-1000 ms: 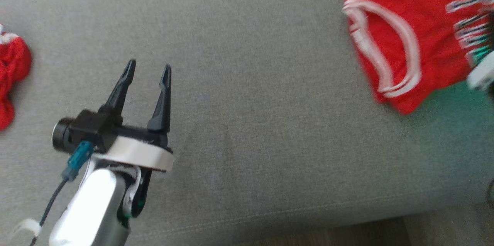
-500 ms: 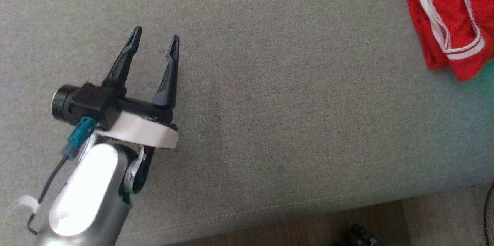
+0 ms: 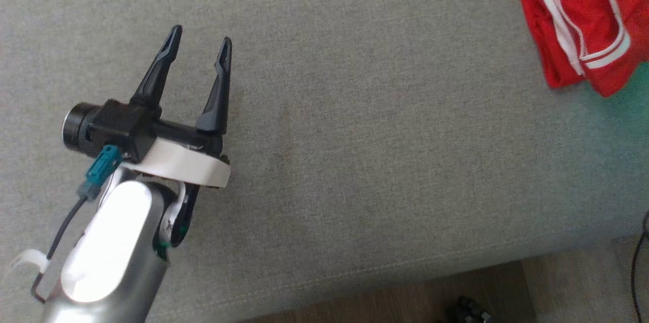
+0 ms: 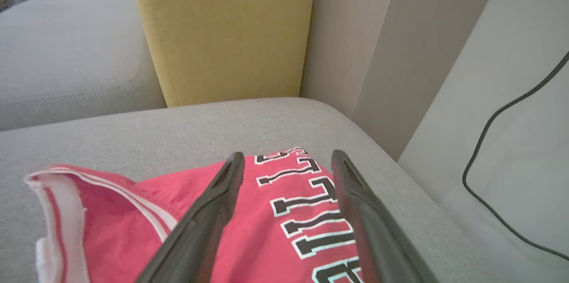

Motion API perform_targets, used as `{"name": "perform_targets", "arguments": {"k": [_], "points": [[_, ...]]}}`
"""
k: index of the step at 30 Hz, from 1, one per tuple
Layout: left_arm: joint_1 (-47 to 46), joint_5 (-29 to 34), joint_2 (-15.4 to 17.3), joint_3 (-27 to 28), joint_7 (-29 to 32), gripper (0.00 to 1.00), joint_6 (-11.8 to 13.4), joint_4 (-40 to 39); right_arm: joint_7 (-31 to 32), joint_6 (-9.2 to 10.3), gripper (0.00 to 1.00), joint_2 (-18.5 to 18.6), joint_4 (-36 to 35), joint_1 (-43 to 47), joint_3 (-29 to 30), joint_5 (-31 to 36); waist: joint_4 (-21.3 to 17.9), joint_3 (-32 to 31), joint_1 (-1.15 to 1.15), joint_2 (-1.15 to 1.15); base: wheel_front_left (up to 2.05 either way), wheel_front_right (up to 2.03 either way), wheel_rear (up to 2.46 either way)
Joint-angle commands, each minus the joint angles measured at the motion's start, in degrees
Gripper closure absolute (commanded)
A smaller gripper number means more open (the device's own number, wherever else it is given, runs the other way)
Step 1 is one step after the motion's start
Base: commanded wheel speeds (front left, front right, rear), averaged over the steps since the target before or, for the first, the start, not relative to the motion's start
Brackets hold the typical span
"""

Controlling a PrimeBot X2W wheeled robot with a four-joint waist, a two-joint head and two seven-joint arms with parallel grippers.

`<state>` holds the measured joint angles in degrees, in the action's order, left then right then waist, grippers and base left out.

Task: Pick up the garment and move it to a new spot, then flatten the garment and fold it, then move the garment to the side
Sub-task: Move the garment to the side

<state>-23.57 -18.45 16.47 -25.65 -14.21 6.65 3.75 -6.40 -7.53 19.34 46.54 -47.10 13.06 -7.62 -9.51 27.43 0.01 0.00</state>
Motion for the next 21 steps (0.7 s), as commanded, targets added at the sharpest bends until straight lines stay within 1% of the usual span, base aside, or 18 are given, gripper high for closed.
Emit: {"name": "perform_targets", "arguments": {"k": [1,4,9,12,14,17,21], "points": [[0.52,-0.42,1.53,2.18,-0.33,0.00,0.57,-1.53,-1.15,0.04,0.00,-0.17,-3.71,2.52,-0.87,0.45,-0.21,-1.67,-0.01,0.00,0.00,0.00,0.00],[2.18,-0.92,1.62,2.83,-0.43,0.00,1.26,-1.28,-2.01,0.04,0.00,-2.18,-9.61,6.27,-2.00,0.74,-0.07,-3.93,-0.01,0.00,0.00,0.00,0.00],[5.21,-2.01,1.65,4.22,-0.56,0.00,2.44,-1.11,-0.50,0.04,0.00,-7.23,-21.59,14.64,-4.89,0.81,1.08,-7.61,-0.01,0.00,0.00,0.00,0.00],[7.22,-2.53,1.55,4.98,-0.62,0.00,3.33,-1.36,1.24,0.04,0.00,-10.44,-28.49,19.60,-7.14,0.75,2.55,-9.51,-0.01,0.00,0.00,0.00,0.00],[8.35,-2.77,1.49,5.34,-0.65,0.00,3.76,-1.53,2.44,0.04,0.00,-11.96,-32.53,22.64,-8.40,0.85,3.94,-10.67,-0.01,0.00,0.00,0.00,0.00],[10.04,-3.23,1.58,6.26,-0.68,0.00,4.57,-1.66,4.01,0.04,0.00,-13.51,-37.27,26.21,-10.36,0.73,5.83,-12.14,-0.01,0.00,0.00,0.00,0.00],[12.26,-3.62,1.97,7.77,-0.72,0.00,5.61,-1.75,5.39,0.04,0.00,-14.67,-40.66,29.33,-12.75,-0.11,7.78,-14.13,-0.01,0.00,0.00,0.00,0.00]]}}
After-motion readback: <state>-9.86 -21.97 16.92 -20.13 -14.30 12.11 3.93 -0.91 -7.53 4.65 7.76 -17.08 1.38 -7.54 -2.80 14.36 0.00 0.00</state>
